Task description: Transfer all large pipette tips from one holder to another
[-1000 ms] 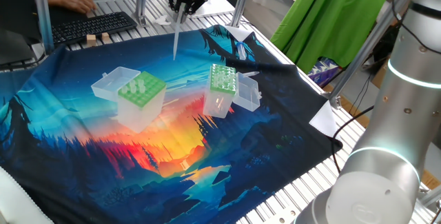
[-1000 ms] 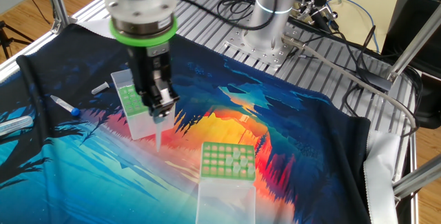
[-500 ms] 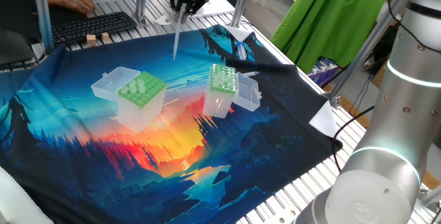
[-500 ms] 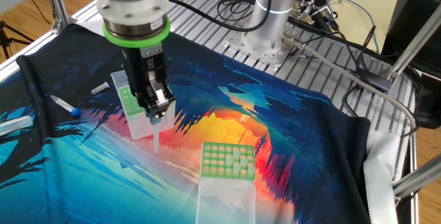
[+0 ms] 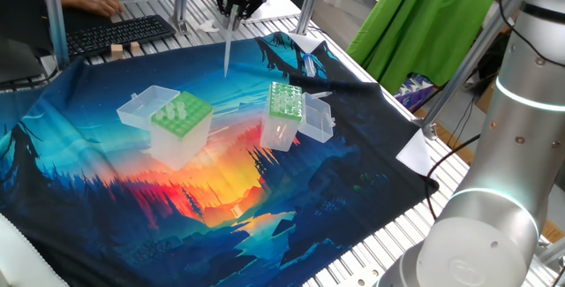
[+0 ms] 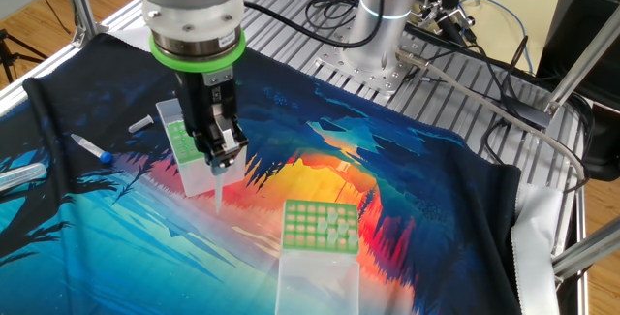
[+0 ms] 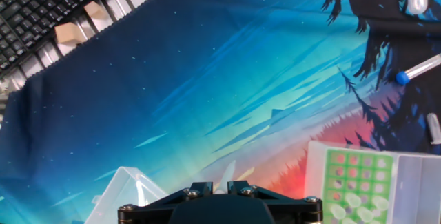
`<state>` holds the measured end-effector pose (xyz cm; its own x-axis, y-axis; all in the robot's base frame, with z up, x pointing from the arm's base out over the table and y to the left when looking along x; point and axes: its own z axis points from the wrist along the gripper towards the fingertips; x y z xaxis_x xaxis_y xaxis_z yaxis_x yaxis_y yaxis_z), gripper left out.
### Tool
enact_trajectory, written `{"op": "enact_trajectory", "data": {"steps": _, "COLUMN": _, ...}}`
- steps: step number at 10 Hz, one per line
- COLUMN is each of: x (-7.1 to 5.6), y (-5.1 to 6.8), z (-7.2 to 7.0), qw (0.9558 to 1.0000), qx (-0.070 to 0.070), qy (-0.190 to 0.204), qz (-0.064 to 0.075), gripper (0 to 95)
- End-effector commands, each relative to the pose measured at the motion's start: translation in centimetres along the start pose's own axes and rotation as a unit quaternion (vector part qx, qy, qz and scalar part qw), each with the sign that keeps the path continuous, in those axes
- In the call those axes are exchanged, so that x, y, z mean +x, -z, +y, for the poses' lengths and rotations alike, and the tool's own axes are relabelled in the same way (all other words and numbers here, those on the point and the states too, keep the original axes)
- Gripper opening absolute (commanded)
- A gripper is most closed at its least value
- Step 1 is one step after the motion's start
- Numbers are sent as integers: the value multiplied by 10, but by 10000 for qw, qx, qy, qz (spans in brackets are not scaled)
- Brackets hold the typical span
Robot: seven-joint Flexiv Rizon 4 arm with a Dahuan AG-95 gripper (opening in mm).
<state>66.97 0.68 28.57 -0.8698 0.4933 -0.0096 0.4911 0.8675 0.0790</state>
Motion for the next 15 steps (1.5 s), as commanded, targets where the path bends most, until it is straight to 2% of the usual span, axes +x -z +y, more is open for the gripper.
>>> {"op": "enact_trajectory", "data": {"steps": 1, "x": 1, "y": 0, "z": -1, "qw": 9999, "qx": 109, "qy": -54, "qz": -110, "gripper": 0}}
{"op": "enact_trajectory", "data": {"steps": 3, "x": 1, "y": 0, "z": -1, "qw": 9998, "qx": 113, "qy": -125, "qz": -118, "gripper": 0}}
{"op": "enact_trajectory", "data": {"steps": 6, "x": 1, "y": 0, "z": -1, "qw": 9994, "qx": 247, "qy": -153, "qz": -193, "gripper": 0}}
{"op": "enact_trajectory", "data": {"steps": 7, "x": 1, "y": 0, "z": -1, "qw": 9995, "qx": 245, "qy": -131, "qz": -179, "gripper": 0}}
{"op": "enact_trajectory", "data": {"steps": 9, "x": 1, "y": 0, "z": -1, "qw": 9996, "qx": 283, "qy": -16, "qz": -22, "gripper": 0}}
{"op": "enact_trajectory", "data": {"steps": 11, "x": 1, "y": -1, "z": -2, "qw": 9995, "qx": 298, "qy": 26, "qz": -44, "gripper": 0}}
{"op": "enact_trajectory", "data": {"steps": 13, "x": 1, "y": 1, "z": -9, "qw": 9995, "qx": 257, "qy": 171, "qz": -23, "gripper": 0}}
{"op": "enact_trajectory", "data": {"steps": 15, "x": 6, "y": 5, "z": -25, "qw": 9993, "qx": 208, "qy": 305, "qz": 9, "gripper": 0}}
